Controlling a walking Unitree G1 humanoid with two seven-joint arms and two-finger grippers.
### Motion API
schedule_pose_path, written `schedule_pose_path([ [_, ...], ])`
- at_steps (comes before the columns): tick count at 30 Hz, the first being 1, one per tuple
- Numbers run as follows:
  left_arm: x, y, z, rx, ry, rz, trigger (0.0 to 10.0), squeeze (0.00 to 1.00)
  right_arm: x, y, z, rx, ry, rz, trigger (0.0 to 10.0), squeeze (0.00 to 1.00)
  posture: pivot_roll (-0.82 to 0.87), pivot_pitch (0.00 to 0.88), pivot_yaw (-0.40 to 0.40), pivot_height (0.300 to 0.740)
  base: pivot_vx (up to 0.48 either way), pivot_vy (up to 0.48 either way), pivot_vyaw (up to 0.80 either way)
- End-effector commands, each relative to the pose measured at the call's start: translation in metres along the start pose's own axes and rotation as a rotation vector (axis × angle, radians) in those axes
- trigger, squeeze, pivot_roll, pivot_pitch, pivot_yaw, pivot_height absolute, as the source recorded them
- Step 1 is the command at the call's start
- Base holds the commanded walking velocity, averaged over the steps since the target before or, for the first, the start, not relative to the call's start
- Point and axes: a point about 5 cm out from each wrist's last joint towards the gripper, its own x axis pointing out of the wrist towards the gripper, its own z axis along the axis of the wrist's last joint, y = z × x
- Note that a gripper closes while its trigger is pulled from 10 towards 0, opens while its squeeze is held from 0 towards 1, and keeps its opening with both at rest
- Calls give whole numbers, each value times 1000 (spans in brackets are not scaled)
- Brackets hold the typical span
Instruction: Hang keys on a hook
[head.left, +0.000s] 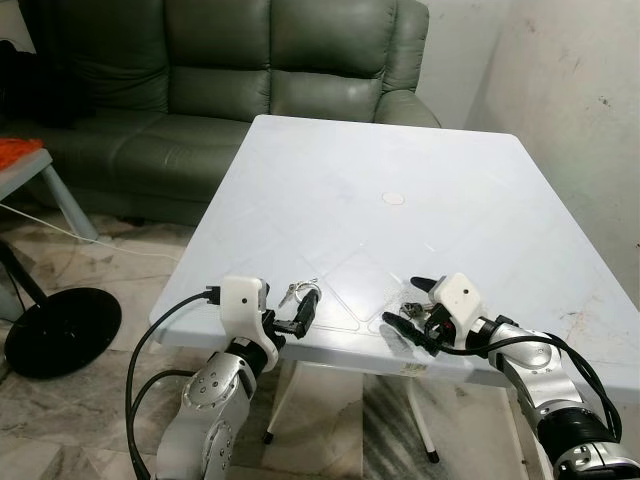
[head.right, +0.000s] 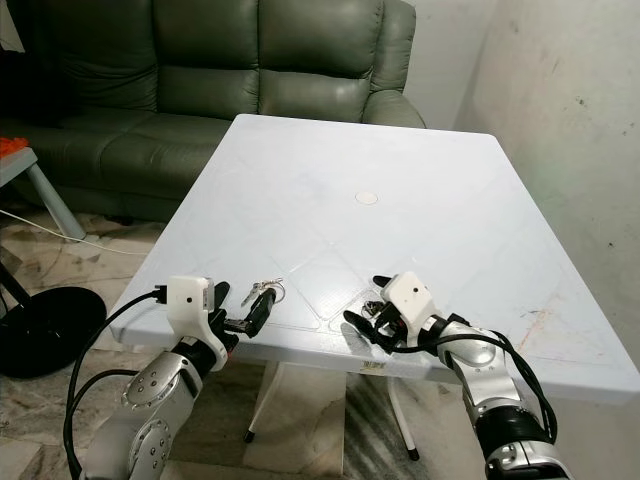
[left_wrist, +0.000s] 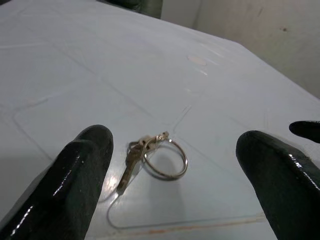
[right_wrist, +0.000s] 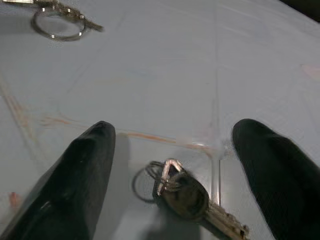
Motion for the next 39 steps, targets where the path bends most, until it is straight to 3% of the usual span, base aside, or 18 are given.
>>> schedule_pose_path([
  [1, 2, -3, 1, -4, -3, -6, 10000, 0, -4, -2, -3, -21, 17, -17, 2078, 0, 29, 66, -42, 740, 0, 0, 0],
  [2, 2, -3, 2, -4, -4, -6, 10000, 0, -5, -3, -3, -33, 16, -19, 157, 0, 28, 66, -42, 740, 0, 0, 0],
  [3, 2, -3, 2, -4, -4, -6, 10000, 0, -5, -4, -3, -36, 19, -19, 1608, 0, 28, 66, -42, 740, 0, 0, 0],
  [4, 2, -2, 2, -5, -5, -6, 10000, 0, -6, -4, -3, -38, 21, -20, 1608, 0, 28, 66, -42, 740, 0, 0, 0],
  [5, 2, -2, 2, -4, -5, -6, 10000, 0, -6, -4, -3, -39, 20, -17, 353, 0, 28, 64, -42, 740, 0, 0, 0],
  [7, 2, -2, 2, -4, -6, -6, 10000, 0, -6, -4, -3, -39, 19, -15, 0, 0, 28, 64, -42, 740, 0, 0, 0],
  [9, 3, -2, 3, -6, -7, -6, 10000, 0, -8, -4, -5, -52, 28, 0, 1686, 0, 28, 66, -43, 740, 0, 0, 0],
  [11, 3, -2, 3, -9, -7, -6, 10000, 0, -8, -3, -6, -38, 36, 23, 392, 0, 28, 67, -43, 740, 0, 0, 0],
  [13, 3, -2, 3, -10, -8, -5, 10000, 0, -9, -2, -7, -29, 39, 33, 235, 0, 28, 67, -43, 740, 0, 0, 0],
  [14, 3, -2, 3, -11, -8, -5, 10000, 0, -9, -2, -8, -27, 43, 37, 902, 0, 28, 67, -43, 740, 0, 0, 0],
  [15, 3, -2, 3, -12, -8, -5, 10000, 0, -9, -2, -9, -17, 51, 40, 6863, 0, 28, 67, -43, 740, 0, 0, 0],
  [17, 3, -2, 3, -13, -8, -5, 10000, 0, -8, 0, -9, 5, 55, 62, 10000, 0, 28, 67, -43, 740, 0, 0, 0],
  [22, 3, -2, 3, -15, -10, -4, 10000, 0, -7, 2, -9, -7, 48, 48, 10000, 0, 28, 67, -43, 740, 0, 0, 0],
  [23, 3, -2, 3, -16, -10, -4, 10000, 0, -6, 2, -9, -5, 51, 38, 9451, 0, 28, 67, -43, 740, 0, 0, 0],
  [24, 3, -2, 3, -17, -10, -5, 10000, 0, -6, 2, -10, -2, 51, 32, 5373, 0, 27, 65, -42, 740, 0, 0, 0],
  [26, 3, -3, 3, -17, -9, -5, 10000, 0, -5, 3, -10, 0, 50, 19, 2667, 0, 27, 66, -41, 740, 0, 0, 0],
  [27, 3, -3, 3, -17, -8, -6, 10000, 0, -5, 3, -9, -3, 48, 13, 0, 0, 26, 66, -41, 740, 0, 0, 0],
  [39, 3, -2, 3, -21, -8, -3, 10000, 0, -7, 2, -15, -10, 98, -10, 0, 0, 25, 67, -40, 740, 0, 0, 0],
])
